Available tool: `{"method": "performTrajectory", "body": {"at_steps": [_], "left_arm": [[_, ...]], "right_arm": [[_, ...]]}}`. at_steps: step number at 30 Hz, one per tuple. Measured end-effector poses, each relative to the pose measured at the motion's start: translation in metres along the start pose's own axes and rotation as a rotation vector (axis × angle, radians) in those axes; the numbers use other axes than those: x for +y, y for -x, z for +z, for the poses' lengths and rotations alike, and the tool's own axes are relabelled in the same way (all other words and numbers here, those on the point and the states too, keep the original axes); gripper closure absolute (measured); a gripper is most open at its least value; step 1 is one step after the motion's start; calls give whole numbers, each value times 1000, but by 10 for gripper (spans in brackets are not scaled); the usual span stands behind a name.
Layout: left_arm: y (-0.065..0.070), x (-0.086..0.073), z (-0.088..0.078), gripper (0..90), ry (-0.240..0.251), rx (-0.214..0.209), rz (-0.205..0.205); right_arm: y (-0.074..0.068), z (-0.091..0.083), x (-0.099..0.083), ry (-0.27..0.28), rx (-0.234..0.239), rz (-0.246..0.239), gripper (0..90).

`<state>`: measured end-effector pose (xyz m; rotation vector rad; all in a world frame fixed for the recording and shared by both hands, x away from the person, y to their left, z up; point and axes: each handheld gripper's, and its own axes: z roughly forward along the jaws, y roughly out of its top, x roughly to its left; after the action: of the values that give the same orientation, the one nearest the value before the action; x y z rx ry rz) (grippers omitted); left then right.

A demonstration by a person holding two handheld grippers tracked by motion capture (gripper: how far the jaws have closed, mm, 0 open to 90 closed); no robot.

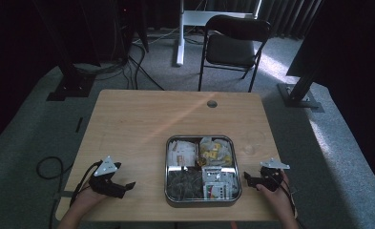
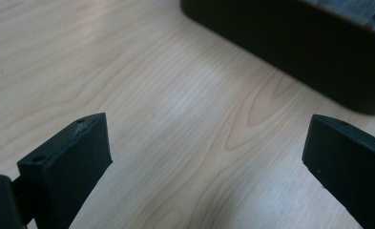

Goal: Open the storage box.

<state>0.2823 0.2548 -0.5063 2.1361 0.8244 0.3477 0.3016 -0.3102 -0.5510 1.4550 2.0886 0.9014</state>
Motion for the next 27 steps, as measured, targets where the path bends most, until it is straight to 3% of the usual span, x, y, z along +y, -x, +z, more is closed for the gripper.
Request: {"method": "performTrajectory", "body": {"at_steps": [10, 19, 27], "left_arm": [[7, 24, 6, 25, 38, -42, 31], [22, 48, 17, 25, 65, -95, 82], [31, 63, 28, 25, 57, -137, 110]], "right_arm": [[0, 0, 0, 0, 0, -1, 108], [0, 0, 0, 1, 0, -1, 108], [0, 0, 0, 1, 0, -1, 108]]}}
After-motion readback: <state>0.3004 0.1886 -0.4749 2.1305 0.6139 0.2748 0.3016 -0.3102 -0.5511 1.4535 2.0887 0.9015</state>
